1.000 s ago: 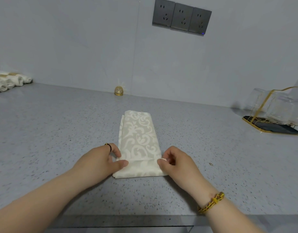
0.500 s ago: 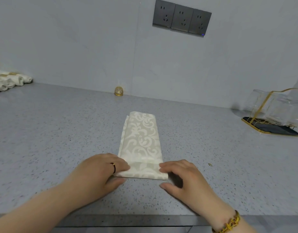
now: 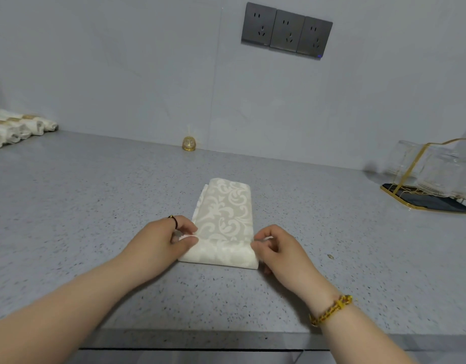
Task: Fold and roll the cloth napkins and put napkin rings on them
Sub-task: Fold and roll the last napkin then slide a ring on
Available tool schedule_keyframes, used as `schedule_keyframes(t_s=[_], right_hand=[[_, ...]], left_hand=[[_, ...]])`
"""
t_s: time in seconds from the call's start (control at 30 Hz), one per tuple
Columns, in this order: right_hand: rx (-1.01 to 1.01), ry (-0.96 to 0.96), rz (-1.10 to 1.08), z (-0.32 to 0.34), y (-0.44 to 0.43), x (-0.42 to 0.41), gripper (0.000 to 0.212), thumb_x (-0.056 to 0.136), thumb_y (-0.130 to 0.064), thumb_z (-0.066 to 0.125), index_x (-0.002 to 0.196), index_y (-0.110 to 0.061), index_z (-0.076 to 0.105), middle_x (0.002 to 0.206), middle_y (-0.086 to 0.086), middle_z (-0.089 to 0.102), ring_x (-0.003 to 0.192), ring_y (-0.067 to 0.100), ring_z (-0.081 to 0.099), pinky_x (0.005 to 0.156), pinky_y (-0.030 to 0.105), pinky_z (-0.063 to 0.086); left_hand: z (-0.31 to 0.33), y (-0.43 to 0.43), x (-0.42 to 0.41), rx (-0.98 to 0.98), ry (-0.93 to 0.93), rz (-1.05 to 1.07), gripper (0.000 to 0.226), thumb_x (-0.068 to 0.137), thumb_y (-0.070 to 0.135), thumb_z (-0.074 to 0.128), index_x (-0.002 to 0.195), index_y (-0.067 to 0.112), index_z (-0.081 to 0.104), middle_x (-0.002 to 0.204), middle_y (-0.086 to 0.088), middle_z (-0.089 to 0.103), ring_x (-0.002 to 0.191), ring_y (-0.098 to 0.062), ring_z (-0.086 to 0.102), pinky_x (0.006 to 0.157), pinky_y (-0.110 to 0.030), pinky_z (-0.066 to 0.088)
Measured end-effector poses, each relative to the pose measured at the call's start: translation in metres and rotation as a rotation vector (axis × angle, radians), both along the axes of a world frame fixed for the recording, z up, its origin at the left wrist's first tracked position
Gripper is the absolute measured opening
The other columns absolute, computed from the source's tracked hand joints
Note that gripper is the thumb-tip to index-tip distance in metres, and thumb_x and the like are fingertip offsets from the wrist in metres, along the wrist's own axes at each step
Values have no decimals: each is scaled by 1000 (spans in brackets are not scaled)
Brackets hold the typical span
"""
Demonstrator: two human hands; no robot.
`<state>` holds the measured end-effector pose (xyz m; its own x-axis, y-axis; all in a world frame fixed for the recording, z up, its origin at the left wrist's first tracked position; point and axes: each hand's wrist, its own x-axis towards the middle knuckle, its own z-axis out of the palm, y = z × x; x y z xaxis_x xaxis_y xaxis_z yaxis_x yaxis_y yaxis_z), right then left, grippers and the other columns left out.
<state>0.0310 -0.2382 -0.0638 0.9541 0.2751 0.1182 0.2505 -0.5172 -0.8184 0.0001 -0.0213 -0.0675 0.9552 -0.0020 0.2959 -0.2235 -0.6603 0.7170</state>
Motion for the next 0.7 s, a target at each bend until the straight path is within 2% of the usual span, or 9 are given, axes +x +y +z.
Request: schedule_keyframes(t_s=[0.1, 0.17, 0.23, 0.33, 0.43, 0.5, 0.57, 0.63, 0.7], right_hand=[[-175, -214, -71, -4, 3, 6, 9, 89, -23, 55, 87, -20, 46, 82, -9, 47, 61, 2, 40, 57, 13, 34], [-283, -345, -58, -4, 5, 5, 5, 89, -20, 54, 87, -18, 50, 85, -10, 43, 63, 2, 40, 57, 13, 35], [-436, -566, -19, -4, 5, 2, 11, 86, -19, 50, 80, -14, 59, 79, -9, 50, 63, 6, 47, 56, 13, 34], [-596, -743, 37, -9, -4, -4, 27, 73, -42, 45, 71, -22, 64, 66, -12, 60, 55, 7, 55, 49, 14, 37], [-663, -694, 69, -11, -10, -7, 37, 66, -53, 44, 78, -28, 68, 70, -18, 64, 56, 3, 58, 49, 14, 42], [-649, -665, 61, -9, -10, -9, 30, 64, -46, 55, 81, -26, 69, 72, -16, 65, 57, 5, 60, 52, 15, 42], [-577, -565, 67, -1, -7, -14, 25, 76, -34, 60, 96, -21, 68, 86, -10, 66, 69, 8, 57, 63, 16, 37], [-500, -458, 106, 2, -11, -13, 24, 88, -29, 55, 110, -23, 62, 95, -11, 60, 73, 2, 45, 63, 12, 32], [-390, -283, 153, 5, -16, -11, 17, 90, -26, 53, 104, -26, 63, 82, -18, 55, 68, -1, 45, 63, 9, 34]], left_hand=[[-4, -2, 6, 224, -80, 58, 15, 89, 30, 55, 81, 38, 44, 83, 24, 44, 70, 2, 46, 59, -5, 31], [-4, -4, 3, 327, -152, 60, 9, 90, 33, 51, 81, 34, 49, 82, 32, 40, 72, -1, 49, 59, -6, 32], [-5, 0, -1, 412, -221, 15, 23, 84, 40, 45, 73, 30, 63, 77, 32, 52, 66, 0, 55, 58, -5, 33], [-14, 9, -2, 605, -284, -62, 40, 71, 53, 40, 81, 30, 71, 84, 21, 68, 71, 3, 61, 63, -13, 45], [-19, 13, 2, 637, -272, -102, 47, 70, 56, 41, 94, 28, 70, 90, 17, 70, 92, -5, 53, 71, -15, 44], [-19, 12, 3, 624, -282, -69, 46, 72, 51, 40, 91, 25, 72, 85, 12, 71, 79, -4, 64, 71, -18, 42], [-12, 7, 0, 551, -236, -62, 53, 72, 53, 33, 96, 25, 72, 85, 7, 71, 79, -15, 67, 74, -20, 40], [-9, 6, -5, 483, -175, -56, 68, 65, 63, 21, 107, 34, 65, 96, 6, 68, 91, -14, 62, 77, -20, 40], [-7, 7, -14, 388, -68, -72, 55, 63, 71, 23, 103, 48, 53, 99, 10, 64, 93, -7, 57, 80, -18, 43]])
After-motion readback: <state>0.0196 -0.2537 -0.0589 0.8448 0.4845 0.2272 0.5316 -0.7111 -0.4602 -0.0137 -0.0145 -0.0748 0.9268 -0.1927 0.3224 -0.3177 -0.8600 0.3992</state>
